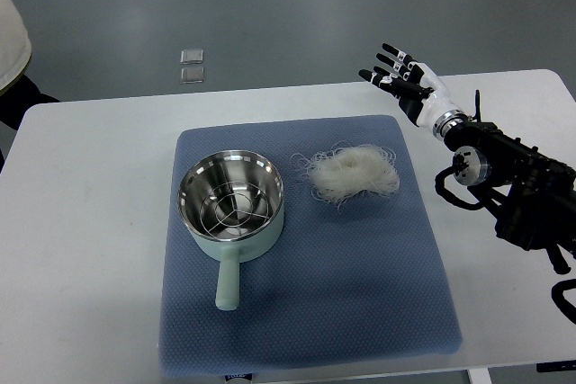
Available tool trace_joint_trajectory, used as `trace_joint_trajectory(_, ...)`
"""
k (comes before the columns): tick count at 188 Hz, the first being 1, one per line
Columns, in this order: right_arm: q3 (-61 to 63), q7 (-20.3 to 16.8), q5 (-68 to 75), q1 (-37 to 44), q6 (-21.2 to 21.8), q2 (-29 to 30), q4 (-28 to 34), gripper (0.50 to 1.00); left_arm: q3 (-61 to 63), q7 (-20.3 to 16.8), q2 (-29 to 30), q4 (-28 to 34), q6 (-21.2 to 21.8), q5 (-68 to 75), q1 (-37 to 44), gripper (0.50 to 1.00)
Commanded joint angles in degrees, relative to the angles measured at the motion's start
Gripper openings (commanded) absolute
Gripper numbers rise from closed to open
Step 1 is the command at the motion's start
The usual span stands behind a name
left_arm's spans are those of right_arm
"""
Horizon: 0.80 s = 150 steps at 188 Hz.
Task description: Put vermicelli into pot with right hand
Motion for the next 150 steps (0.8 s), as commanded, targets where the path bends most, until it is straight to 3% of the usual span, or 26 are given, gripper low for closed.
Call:
trace_joint_trajectory(1,0.02,0.0,0.0,-0.02,-0.05,-0.01,0.0,0.921,0.0,0.0,0.0,-0.07,-0.26,0.04,0.0,1.0)
trace_joint_trajectory(150,-0.51,0.0,-0.26,0.07,0.48,-0.36,0.26,0.924,0.0,0.0,0.0,0.02,-0.35,0.04,0.0,1.0)
